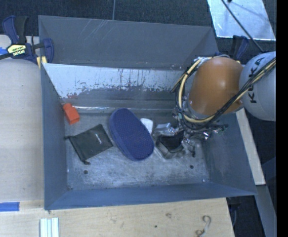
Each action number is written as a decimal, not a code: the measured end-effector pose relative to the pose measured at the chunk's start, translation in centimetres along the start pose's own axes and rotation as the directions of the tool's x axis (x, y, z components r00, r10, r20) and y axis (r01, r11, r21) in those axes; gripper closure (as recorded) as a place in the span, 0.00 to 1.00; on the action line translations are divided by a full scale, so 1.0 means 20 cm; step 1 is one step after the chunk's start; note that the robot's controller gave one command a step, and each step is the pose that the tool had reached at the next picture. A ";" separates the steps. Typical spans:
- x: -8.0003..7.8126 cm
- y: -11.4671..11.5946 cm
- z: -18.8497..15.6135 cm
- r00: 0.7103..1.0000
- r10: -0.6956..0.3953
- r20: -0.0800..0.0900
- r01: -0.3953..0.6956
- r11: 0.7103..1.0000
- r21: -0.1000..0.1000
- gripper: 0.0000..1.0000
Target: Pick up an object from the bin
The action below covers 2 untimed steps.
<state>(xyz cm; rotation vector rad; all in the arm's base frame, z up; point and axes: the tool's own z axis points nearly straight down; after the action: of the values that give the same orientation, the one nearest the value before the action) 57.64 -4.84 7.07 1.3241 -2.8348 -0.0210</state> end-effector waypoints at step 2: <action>-0.05 -0.08 -0.14 1.000 0.008 0.000 -0.008 1.000 -0.003 1.00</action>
Offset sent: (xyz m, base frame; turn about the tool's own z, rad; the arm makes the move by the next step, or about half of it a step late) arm 0.0270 -0.0013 -0.0007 0.0071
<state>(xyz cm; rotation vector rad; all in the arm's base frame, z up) 59.57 -5.07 9.87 1.3126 -2.8385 -0.0254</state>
